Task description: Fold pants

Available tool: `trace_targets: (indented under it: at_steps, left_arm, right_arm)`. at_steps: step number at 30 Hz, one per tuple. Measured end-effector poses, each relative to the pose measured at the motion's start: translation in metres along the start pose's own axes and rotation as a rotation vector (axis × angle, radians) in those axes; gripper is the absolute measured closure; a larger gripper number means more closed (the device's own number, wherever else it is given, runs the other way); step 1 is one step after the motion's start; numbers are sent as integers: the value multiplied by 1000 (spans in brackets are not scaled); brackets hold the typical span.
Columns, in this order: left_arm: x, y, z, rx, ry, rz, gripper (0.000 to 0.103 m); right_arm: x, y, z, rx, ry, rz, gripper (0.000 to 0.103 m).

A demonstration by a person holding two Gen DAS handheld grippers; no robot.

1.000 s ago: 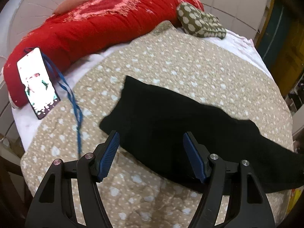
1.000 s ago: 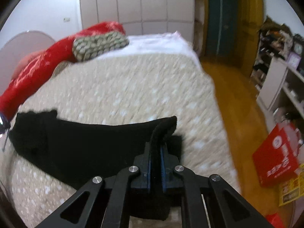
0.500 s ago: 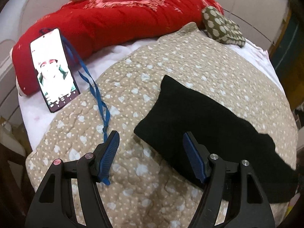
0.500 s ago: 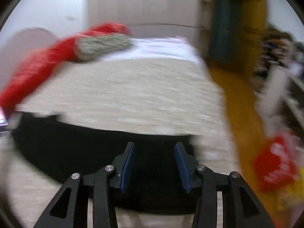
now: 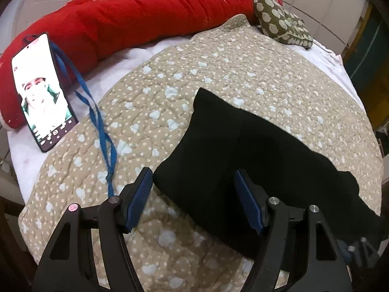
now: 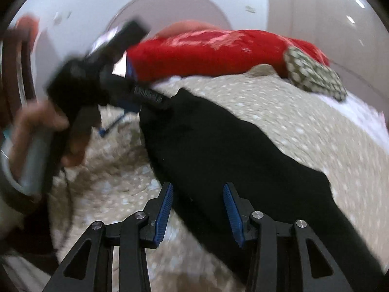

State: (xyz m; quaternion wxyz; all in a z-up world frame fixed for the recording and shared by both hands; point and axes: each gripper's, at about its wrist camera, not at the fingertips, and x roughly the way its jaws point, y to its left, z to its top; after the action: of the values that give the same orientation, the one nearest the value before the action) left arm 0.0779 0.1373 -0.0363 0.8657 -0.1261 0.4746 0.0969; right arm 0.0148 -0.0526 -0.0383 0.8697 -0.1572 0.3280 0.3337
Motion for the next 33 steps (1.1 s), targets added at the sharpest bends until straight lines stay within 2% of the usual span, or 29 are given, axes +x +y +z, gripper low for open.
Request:
trace_targets:
  at_steps: [2, 5, 7, 10, 11, 13, 15, 17, 18, 20, 23, 26, 27, 29, 31, 33]
  left_arm:
    - [1, 1, 5, 0, 5, -16, 33]
    - [0, 1, 17, 2, 6, -42, 33]
    - [-5, 1, 23, 12, -14, -40, 33]
    - [-10, 3, 23, 21, -32, -36, 33]
    - [-9, 4, 21, 22, -32, -27, 33]
    - [-7, 7, 16, 22, -28, 7, 33]
    - [-11, 12, 11, 11, -37, 25, 33]
    - [-20, 14, 9, 6, -71, 33, 33]
    - [-27, 14, 8, 6, -98, 43, 33]
    - [-35, 13, 8, 2, -124, 37, 33]
    - [-35, 3, 8, 12, -123, 2, 33]
    - [-22, -13, 5, 51, -108, 10, 33]
    - [-18, -16, 3, 58, -103, 14, 33]
    - [-1, -23, -1, 75, -66, 35, 33]
    - [15, -26, -4, 87, -33, 59, 32]
    - [19, -27, -5, 85, -47, 70, 32]
  right_arm:
    - [12, -2, 6, -14, 42, -28, 81]
    - [4, -22, 19, 134, 22, 81, 97]
    - [-6, -32, 25, 214, -6, 159, 97]
    - [-1, -24, 18, 245, 15, 193, 97]
    - [2, -18, 12, 249, 29, 198, 97]
    - [12, -5, 0, 220, 43, 147, 96]
    - [7, -5, 0, 226, 38, 158, 91]
    - [-10, -10, 5, 220, 27, 212, 73]
    - [-20, -13, 6, 214, 11, 208, 73]
    - [-34, -27, 11, 227, -20, 123, 73]
    - [-32, -55, 18, 300, -31, 35, 73]
    - [-10, -75, 27, 340, -21, 10, 73]
    - [1, -77, 28, 333, 7, 2, 73]
    - [24, -79, 28, 323, 84, -98, 73]
    - [37, -92, 25, 361, 65, -109, 73]
    - [45, -105, 27, 395, 54, -115, 73]
